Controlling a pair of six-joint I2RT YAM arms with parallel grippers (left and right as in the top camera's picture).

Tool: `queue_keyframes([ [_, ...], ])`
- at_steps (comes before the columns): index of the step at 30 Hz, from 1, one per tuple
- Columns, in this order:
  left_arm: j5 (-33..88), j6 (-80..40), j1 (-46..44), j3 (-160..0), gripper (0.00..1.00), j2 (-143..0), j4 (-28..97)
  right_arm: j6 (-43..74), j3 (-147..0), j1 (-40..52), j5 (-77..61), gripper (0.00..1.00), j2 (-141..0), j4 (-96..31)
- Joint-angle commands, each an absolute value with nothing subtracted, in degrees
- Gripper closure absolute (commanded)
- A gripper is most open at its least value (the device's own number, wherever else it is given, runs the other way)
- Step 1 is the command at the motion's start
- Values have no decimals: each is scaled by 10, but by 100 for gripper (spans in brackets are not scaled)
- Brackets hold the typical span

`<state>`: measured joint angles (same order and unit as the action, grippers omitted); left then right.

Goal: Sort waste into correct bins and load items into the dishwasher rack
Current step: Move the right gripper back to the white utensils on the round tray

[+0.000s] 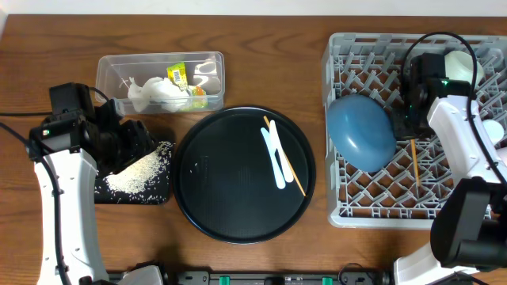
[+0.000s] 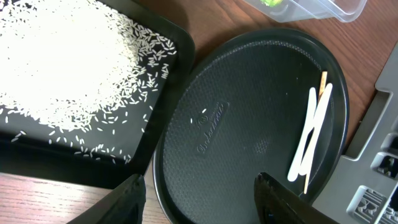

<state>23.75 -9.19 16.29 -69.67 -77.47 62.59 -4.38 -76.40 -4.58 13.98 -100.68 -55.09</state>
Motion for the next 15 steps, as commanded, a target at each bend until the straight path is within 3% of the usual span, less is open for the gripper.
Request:
queue_keyframes([
  [1,232,-89,163,-688,42,-772,627,-46,-762,-45,146,83,-1009,-540],
  [4,232,-89,163,-688,42,-772,627,-44,-762,-43,146,62,-1008,-538],
  [15,232,-89,163,-688,42,-772,627,-22,-818,-5,125,60,-962,-576],
])
